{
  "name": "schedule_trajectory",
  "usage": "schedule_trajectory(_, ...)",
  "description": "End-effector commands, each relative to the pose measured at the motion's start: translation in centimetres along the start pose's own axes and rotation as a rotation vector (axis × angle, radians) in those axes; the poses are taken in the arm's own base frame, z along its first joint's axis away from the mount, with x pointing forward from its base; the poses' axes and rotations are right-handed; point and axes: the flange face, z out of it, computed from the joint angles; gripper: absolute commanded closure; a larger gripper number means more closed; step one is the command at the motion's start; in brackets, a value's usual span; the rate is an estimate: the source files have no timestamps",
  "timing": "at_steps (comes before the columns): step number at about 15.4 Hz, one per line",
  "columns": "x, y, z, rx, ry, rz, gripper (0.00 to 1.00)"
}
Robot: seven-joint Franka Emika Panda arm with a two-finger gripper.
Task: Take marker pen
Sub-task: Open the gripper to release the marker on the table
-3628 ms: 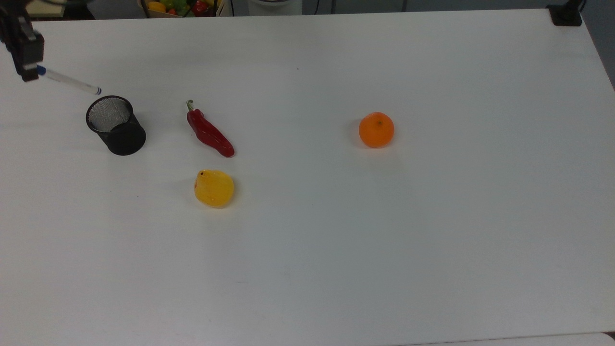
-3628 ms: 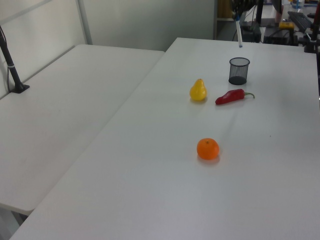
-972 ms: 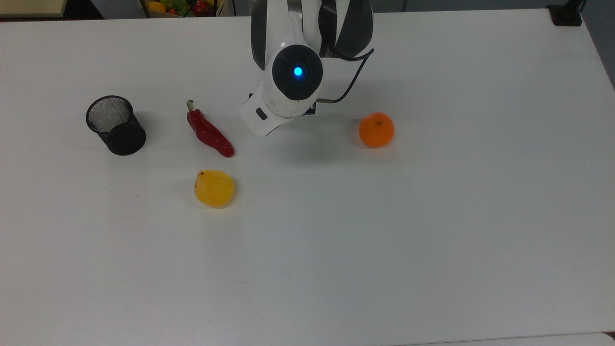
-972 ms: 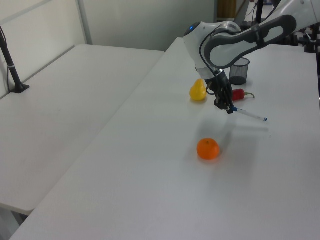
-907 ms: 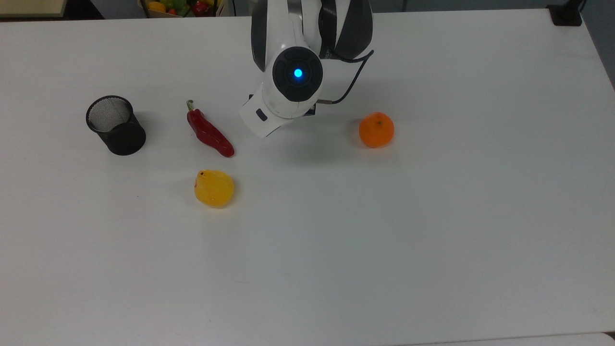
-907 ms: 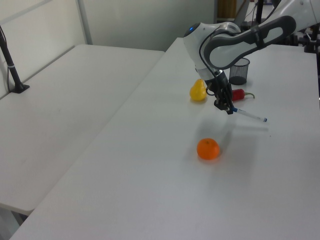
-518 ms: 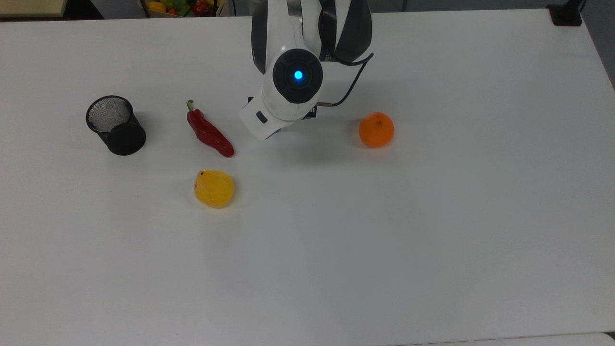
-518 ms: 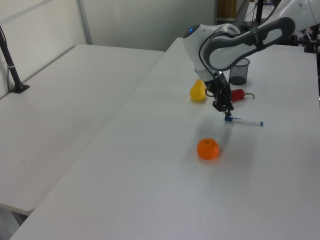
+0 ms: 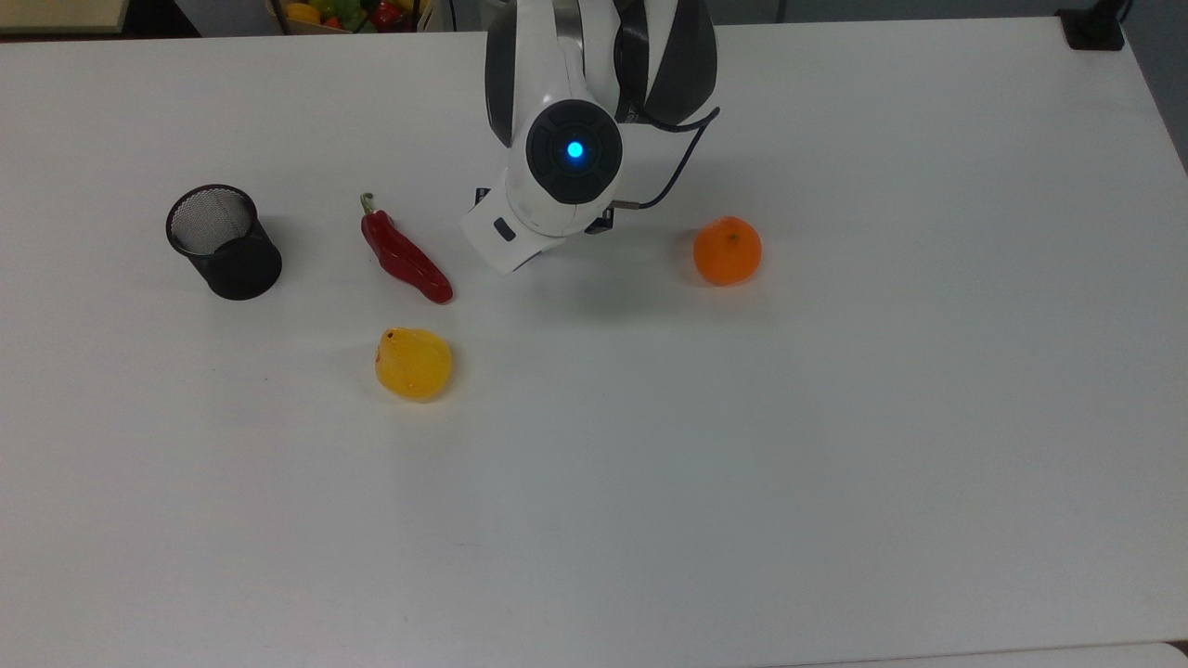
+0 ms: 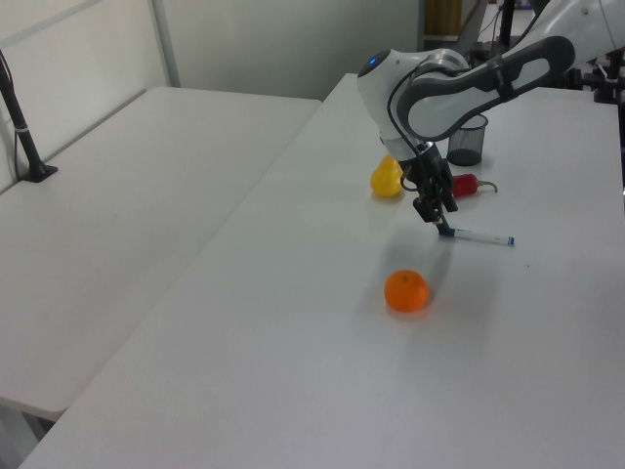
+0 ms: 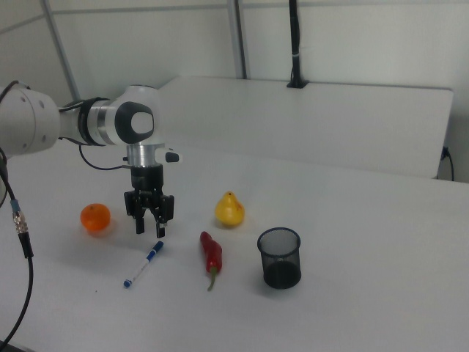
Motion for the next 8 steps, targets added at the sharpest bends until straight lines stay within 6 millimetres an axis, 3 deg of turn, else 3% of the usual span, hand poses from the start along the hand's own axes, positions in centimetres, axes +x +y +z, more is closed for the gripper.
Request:
schedule_trajectory(1,-1.7,2.6,-3.6,0.01,0.069,-0.016,0.0)
schedule_trajectory(8,-6.3,11.4,-11.4,0.217,0.211,0.045,0.0)
